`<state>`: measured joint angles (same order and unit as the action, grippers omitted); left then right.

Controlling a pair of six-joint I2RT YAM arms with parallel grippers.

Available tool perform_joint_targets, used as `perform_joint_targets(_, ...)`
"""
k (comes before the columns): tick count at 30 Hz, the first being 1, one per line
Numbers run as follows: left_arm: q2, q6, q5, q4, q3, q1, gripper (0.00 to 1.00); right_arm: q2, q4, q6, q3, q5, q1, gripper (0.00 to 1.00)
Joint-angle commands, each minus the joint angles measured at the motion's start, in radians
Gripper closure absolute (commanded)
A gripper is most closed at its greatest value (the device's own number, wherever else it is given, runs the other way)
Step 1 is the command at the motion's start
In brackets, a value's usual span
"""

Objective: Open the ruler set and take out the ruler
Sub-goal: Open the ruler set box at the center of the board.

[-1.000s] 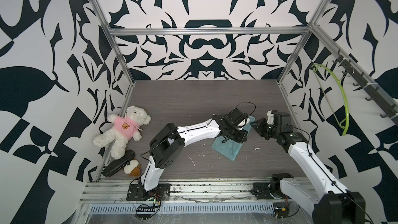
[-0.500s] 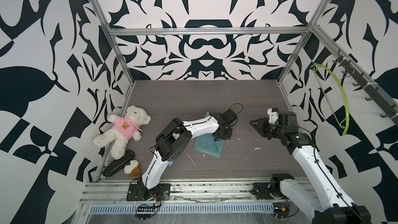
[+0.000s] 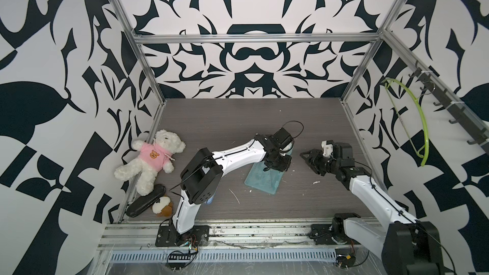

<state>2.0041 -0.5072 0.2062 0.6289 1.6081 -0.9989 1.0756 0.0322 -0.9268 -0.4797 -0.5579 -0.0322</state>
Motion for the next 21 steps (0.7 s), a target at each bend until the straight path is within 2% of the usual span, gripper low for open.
perform_joint_targets(1,-0.012,0.016,0.029,0.014,0.026,-0.008,1.0,0.046,-0.181,-0.068,0.016,-0.028,0.001,0.51)
perform_joint_targets(6,0.006,0.012,0.041,0.012,0.036,-0.013,1.0,0.114,-0.24,-0.099,-0.003,-0.012,-0.029,0.53)
perform_joint_targets(12,0.014,0.012,0.043,0.008,0.039,-0.017,1.0,0.188,-0.282,-0.119,-0.044,0.042,-0.13,0.57)
perform_joint_targets(16,0.015,0.012,0.043,0.006,0.036,-0.017,1.0,0.212,-0.29,-0.124,-0.063,0.068,-0.172,0.64)
perform_joint_targets(21,0.01,0.01,0.039,0.0,0.024,-0.018,1.0,0.188,-0.223,-0.081,-0.078,0.103,-0.175,0.72)
